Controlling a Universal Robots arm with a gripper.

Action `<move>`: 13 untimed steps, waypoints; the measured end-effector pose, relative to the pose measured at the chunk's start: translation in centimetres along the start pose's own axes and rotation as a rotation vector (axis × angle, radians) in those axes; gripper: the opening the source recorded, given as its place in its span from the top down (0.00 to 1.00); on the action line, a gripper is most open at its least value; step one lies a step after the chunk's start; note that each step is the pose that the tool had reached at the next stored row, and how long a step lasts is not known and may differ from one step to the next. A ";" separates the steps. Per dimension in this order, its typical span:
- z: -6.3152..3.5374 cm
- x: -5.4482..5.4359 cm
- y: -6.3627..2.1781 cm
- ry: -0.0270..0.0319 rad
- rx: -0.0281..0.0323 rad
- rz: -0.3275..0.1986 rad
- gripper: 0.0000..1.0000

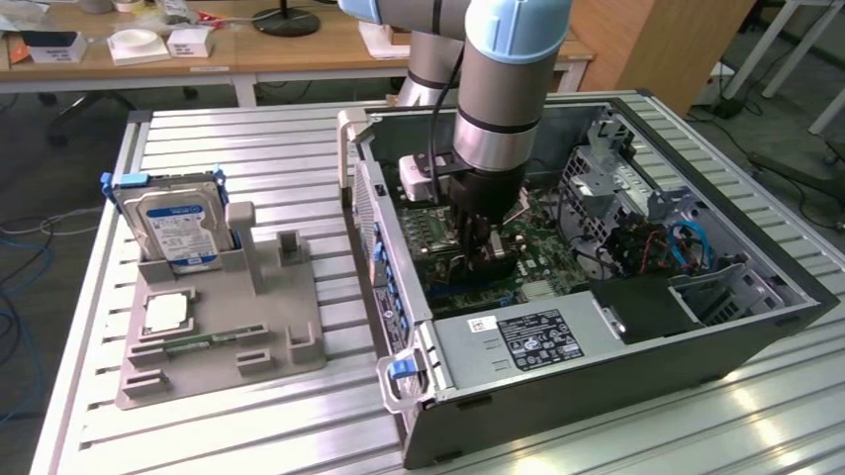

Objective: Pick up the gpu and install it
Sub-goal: 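Insert the gpu into the slot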

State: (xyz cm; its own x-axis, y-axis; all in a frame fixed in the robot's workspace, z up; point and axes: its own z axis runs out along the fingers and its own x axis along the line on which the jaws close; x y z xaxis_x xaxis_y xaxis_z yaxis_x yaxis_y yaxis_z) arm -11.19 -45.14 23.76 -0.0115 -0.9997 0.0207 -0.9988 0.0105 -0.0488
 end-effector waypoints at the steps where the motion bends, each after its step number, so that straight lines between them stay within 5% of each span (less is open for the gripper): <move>1: 0.00 0.0 0.00 0.0000 0.0000 0.000 0.74; 10: 0.06 0.0 0.02 -0.0014 0.0006 0.001 0.73; 13: -0.09 0.0 0.00 0.0000 0.0001 0.000 0.61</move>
State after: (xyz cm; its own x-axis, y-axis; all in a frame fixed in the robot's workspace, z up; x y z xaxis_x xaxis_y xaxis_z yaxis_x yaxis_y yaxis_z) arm -11.20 -45.14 23.85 -0.0116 -0.9997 0.0206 -0.9987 0.0106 -0.0489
